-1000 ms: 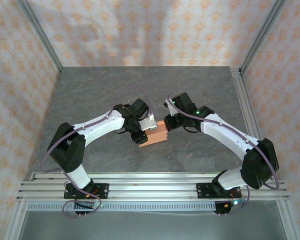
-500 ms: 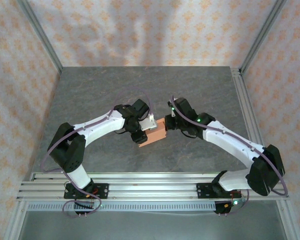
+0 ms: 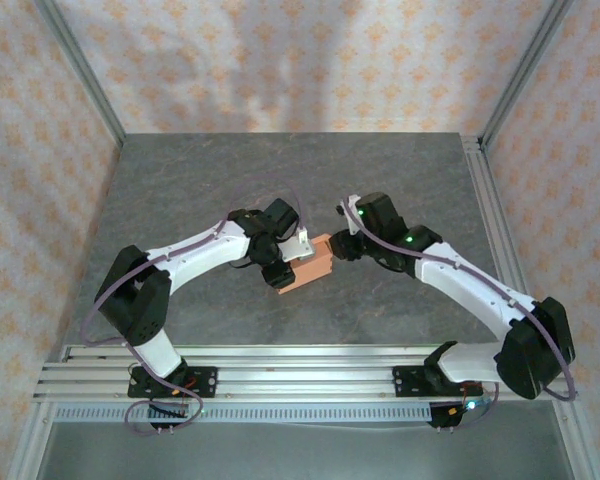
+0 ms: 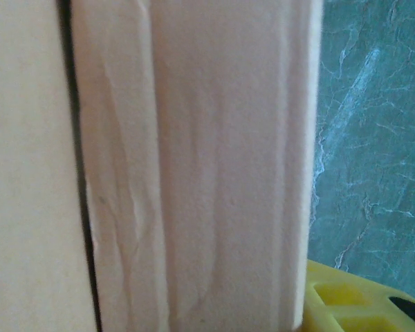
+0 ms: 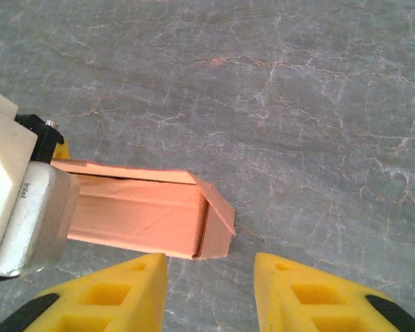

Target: Fold the paper box

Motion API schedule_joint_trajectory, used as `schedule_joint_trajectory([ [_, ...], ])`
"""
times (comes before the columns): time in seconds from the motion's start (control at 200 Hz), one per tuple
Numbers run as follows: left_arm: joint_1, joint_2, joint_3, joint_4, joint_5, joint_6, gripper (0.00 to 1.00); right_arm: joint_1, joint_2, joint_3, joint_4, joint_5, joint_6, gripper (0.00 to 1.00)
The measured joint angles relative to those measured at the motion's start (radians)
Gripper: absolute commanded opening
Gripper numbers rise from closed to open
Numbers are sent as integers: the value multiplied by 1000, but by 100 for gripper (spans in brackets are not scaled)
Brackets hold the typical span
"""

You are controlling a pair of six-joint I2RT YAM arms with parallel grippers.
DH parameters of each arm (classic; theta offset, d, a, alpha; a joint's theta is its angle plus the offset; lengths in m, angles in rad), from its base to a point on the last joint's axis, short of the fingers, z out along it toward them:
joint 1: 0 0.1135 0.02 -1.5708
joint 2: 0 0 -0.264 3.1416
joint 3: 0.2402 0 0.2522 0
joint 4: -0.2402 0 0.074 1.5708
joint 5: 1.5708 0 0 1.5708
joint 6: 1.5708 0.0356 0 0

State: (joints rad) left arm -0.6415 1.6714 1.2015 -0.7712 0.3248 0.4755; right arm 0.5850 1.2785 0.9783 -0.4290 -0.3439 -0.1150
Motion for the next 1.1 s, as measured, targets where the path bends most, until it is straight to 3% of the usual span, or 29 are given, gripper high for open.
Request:
schedule_joint_trajectory([
  [0.39, 0, 0, 0, -3, 0, 1, 50, -50, 126, 139, -124, -148, -301, 38],
  [0.806, 0, 0, 0, -3, 1, 4, 50, -102, 323, 329, -277, -254, -488, 34],
  [0.941, 0, 0, 0, -3, 1, 4, 50, -102, 372, 375, -333, -275, -524, 22],
  [1.076, 0, 0, 0, -3, 1, 4, 50, -102, 410, 408, -359, -285, -536, 0],
  [1.101, 0, 0, 0, -4, 1, 4, 50, -102, 413, 409, -361, -285, -538, 0],
])
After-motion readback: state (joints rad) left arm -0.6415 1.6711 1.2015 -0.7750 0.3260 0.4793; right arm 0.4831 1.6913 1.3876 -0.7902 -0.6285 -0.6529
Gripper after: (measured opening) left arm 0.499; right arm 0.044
